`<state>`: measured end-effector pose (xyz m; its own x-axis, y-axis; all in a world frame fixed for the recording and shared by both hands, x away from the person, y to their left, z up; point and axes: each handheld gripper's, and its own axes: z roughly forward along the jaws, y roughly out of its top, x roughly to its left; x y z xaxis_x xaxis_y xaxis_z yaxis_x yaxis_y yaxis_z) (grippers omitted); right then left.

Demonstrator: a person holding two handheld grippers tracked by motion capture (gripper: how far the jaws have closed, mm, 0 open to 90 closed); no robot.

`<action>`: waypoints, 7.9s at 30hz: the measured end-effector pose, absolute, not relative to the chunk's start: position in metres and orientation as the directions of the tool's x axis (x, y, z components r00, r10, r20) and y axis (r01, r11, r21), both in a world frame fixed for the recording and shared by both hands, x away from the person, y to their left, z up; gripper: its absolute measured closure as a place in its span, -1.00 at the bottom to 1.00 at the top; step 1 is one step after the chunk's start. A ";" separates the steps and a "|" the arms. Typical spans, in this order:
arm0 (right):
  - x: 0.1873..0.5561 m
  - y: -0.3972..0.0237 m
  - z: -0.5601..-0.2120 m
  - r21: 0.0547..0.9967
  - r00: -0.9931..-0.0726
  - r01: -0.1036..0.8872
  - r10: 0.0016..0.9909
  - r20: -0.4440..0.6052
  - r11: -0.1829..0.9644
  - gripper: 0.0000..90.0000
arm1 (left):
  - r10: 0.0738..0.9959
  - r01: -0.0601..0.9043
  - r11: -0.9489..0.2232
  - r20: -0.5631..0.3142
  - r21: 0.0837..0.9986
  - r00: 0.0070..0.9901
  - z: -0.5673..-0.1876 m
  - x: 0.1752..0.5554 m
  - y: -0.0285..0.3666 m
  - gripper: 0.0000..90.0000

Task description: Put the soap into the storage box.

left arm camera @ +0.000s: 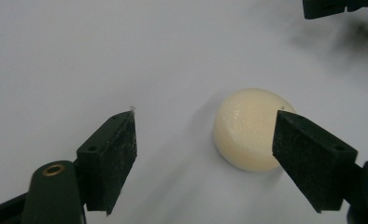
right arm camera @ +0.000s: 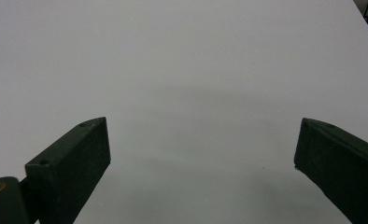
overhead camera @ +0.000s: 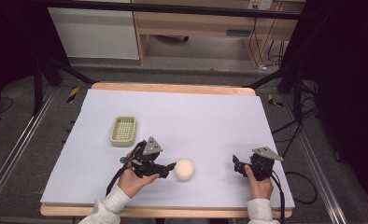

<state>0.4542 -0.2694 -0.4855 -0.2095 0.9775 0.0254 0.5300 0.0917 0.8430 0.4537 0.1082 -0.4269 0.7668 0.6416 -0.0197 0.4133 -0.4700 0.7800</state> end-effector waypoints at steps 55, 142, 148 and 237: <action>0.455 -0.269 -0.486 0.839 -0.218 0.534 0.976 0.018 0.104 -0.91 | 0.560 0.401 -0.592 -0.002 0.699 0.829 -0.446 0.452 0.059 -0.60; 0.455 -0.269 -0.486 0.839 -0.221 0.534 0.975 0.022 0.102 -0.91 | 0.557 0.411 -0.631 0.015 0.658 0.830 -0.447 0.458 0.060 -0.46; 0.455 -0.269 -0.486 0.840 -0.221 0.533 0.975 0.020 0.104 -0.91 | 0.566 0.416 -0.622 0.014 0.663 0.824 -0.442 0.459 0.069 -0.46; 0.455 -0.269 -0.486 0.840 -0.225 0.533 0.974 0.023 0.103 -0.91 | 0.765 0.520 -0.453 0.016 0.724 0.644 -0.399 0.500 0.195 -0.46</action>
